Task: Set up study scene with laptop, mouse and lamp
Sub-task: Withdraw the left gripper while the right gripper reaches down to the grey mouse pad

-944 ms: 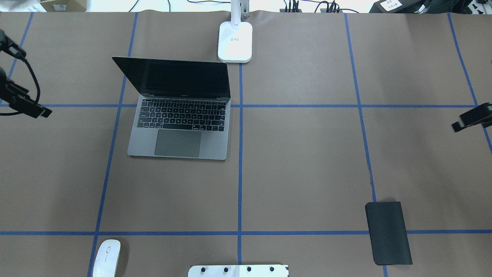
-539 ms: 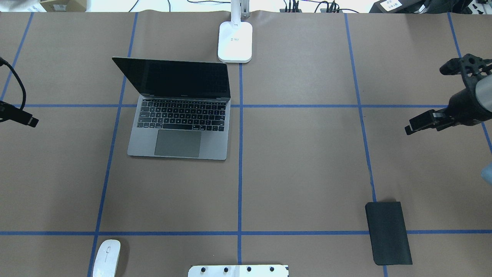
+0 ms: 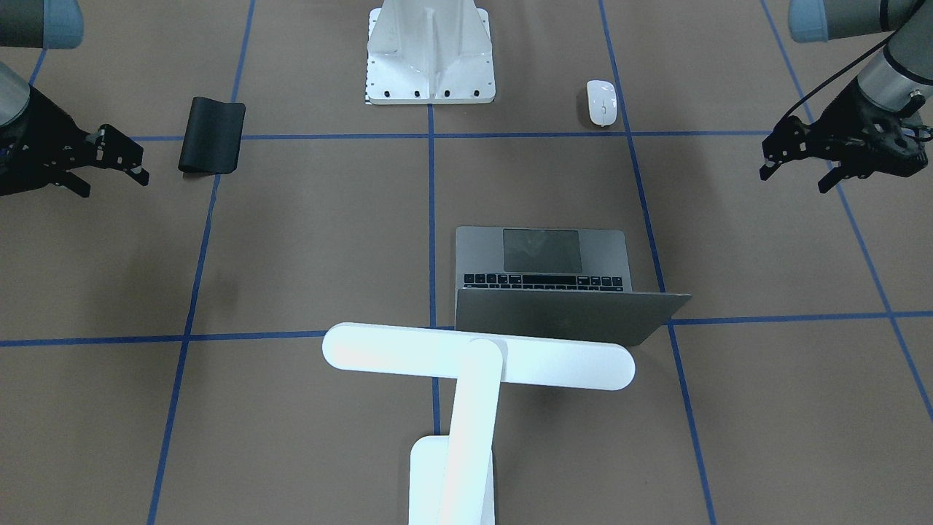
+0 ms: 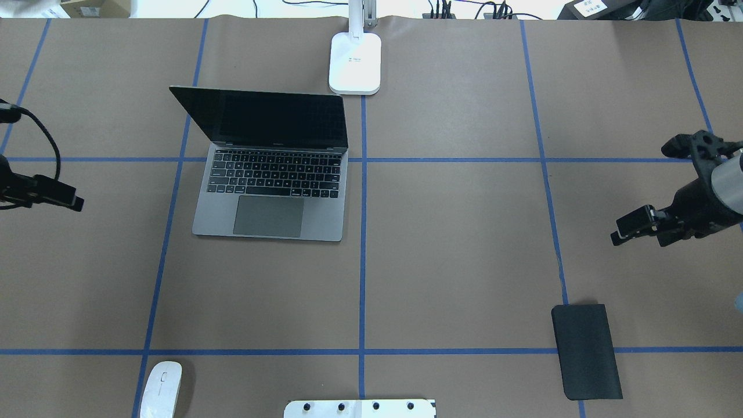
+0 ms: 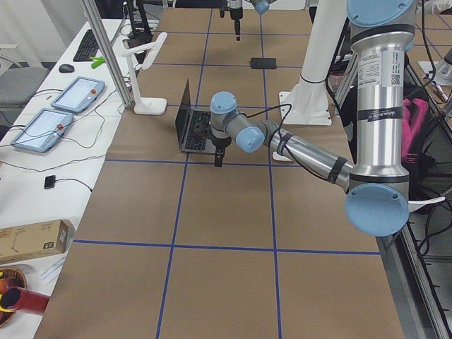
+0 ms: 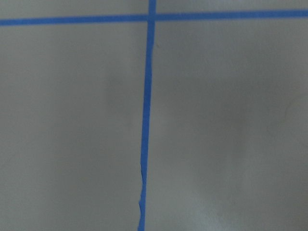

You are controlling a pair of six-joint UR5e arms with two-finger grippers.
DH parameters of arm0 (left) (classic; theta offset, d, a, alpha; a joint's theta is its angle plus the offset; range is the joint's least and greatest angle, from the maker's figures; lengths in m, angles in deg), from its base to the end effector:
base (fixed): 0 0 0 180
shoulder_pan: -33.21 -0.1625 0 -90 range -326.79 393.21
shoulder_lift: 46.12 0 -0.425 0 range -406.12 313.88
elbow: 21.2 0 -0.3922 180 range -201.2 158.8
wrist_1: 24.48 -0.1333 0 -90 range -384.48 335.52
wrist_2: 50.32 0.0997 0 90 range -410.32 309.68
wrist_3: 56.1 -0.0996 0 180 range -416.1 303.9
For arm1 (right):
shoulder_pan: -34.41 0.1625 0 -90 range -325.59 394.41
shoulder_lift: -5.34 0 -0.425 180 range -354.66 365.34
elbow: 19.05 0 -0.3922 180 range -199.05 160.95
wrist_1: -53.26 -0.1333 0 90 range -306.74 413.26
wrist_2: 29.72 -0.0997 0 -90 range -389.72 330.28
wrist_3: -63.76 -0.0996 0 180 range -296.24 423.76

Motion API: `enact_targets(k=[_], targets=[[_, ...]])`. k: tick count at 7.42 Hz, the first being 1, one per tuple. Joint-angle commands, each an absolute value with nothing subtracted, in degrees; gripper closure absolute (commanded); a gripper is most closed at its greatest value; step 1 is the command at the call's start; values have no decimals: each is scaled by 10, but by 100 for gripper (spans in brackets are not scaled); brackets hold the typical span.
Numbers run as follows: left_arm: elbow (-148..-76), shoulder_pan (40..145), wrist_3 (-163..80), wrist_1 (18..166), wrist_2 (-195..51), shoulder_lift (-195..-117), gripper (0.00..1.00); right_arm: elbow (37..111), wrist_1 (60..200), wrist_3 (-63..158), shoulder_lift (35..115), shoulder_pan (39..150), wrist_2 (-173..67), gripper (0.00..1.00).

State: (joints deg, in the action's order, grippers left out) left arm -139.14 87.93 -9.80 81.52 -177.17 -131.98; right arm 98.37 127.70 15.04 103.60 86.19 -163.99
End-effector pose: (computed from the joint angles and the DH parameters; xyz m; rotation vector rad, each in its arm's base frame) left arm 0.2032 -0.4146 0.4255 0.1042 0.9028 0.0444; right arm -0.2172 -0.3788 0.4562 -0.0972 -0.9367 -0.0645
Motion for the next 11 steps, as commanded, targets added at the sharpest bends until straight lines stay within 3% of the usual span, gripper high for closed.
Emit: enact_targets(k=[1,6,11], targets=[[-1434,787,23,817,-1715,-1319,0,989,1269,110,1048,797,-1616,1],[-1490,638,153,814,-1634,-1311,0,971,1184,101,1092,747,-1608,3],[-1494,616,154,815,-1629,-1311,0,950,1186,73,1088,684,-1587,7]])
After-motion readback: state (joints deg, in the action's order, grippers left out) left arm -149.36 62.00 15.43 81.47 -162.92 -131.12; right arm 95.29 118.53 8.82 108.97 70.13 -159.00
